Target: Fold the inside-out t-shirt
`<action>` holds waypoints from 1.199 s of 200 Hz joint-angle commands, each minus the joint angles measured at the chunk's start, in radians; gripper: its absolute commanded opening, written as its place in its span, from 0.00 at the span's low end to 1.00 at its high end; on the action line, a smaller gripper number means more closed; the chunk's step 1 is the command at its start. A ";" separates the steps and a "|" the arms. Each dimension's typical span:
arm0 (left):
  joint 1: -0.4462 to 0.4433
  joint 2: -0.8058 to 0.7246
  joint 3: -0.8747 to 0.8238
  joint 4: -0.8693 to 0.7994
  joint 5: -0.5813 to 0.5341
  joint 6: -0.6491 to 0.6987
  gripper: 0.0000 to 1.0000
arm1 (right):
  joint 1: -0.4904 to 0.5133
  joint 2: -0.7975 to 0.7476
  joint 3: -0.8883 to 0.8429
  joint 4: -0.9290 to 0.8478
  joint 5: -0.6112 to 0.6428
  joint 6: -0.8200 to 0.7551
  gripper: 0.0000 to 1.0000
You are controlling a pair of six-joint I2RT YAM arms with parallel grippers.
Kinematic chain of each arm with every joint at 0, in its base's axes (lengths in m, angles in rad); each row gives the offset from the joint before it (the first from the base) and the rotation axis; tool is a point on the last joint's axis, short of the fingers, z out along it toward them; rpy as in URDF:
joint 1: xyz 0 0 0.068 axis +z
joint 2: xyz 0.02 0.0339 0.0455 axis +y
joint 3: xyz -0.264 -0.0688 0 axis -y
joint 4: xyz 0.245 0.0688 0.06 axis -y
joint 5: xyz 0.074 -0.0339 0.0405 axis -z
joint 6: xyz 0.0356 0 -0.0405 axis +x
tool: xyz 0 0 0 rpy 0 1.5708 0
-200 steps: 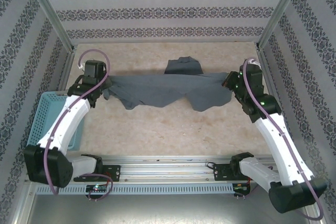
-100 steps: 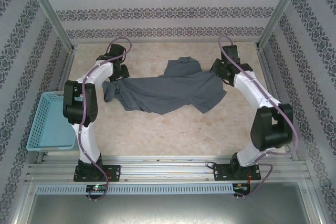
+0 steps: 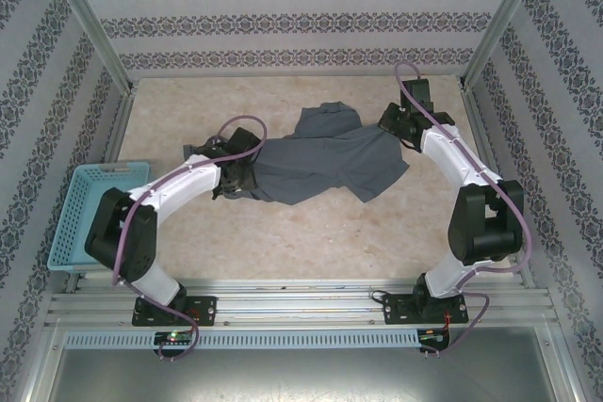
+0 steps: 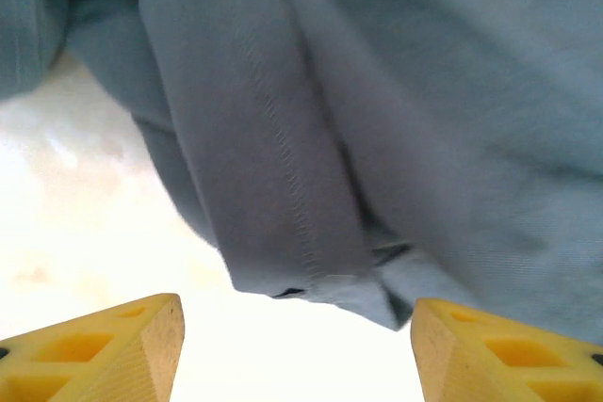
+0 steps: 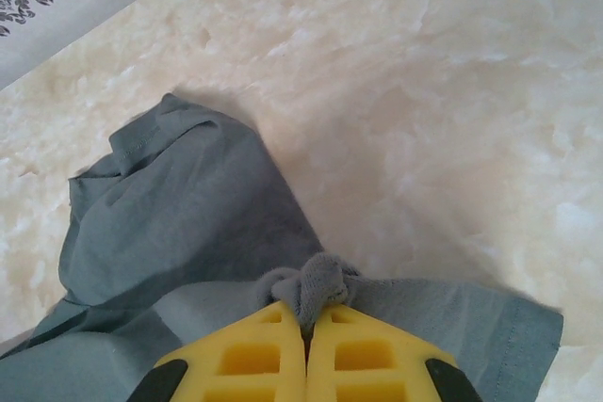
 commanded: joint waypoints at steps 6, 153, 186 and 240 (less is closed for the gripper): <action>-0.021 0.054 0.004 0.007 -0.011 -0.066 0.64 | -0.002 -0.037 -0.022 0.027 -0.004 -0.011 0.00; -0.022 0.092 0.006 0.029 -0.111 -0.050 0.39 | -0.012 -0.063 -0.068 0.033 0.005 -0.015 0.00; -0.014 0.019 -0.060 0.044 -0.116 -0.032 0.24 | -0.019 -0.066 -0.067 0.020 0.024 -0.010 0.00; 0.015 -0.111 -0.165 0.130 -0.072 0.028 0.00 | -0.019 -0.021 -0.011 -0.022 0.024 -0.015 0.00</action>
